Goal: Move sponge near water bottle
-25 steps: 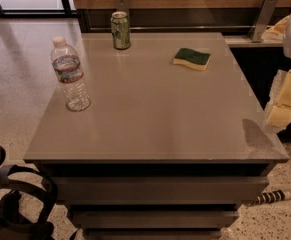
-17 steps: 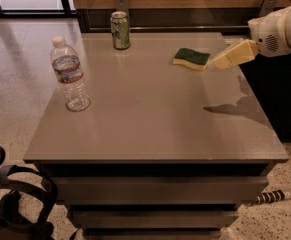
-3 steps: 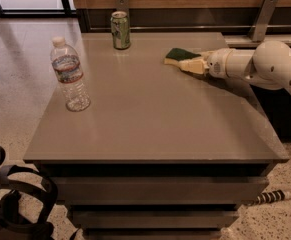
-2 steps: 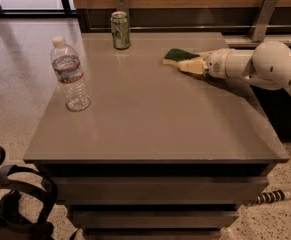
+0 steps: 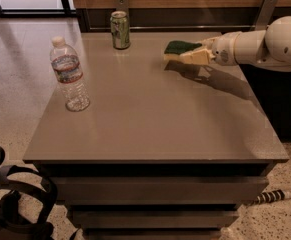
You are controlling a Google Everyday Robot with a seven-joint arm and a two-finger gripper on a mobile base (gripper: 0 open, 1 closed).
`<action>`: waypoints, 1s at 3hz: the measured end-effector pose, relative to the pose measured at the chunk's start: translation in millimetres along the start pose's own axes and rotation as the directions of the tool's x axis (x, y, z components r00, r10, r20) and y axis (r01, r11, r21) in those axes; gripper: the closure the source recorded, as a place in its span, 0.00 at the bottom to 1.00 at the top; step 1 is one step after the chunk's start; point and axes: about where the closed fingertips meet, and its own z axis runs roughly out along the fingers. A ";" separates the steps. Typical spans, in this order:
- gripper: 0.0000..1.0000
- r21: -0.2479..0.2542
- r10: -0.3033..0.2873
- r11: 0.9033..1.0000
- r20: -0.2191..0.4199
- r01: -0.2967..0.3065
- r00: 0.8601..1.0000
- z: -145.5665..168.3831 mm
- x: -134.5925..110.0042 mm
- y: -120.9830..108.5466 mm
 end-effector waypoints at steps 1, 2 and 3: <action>1.00 -0.023 -0.064 0.998 -0.006 0.064 0.998 -25.7 -25.7 26.4; 1.00 -0.051 -0.087 0.995 0.006 0.088 0.996 -49.7 -47.4 92.2; 1.00 -0.073 -0.086 0.994 -0.008 0.085 0.996 -57.2 -53.9 143.7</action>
Offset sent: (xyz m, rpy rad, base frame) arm -0.1333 0.0658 0.0592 -0.0506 -0.0408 0.1156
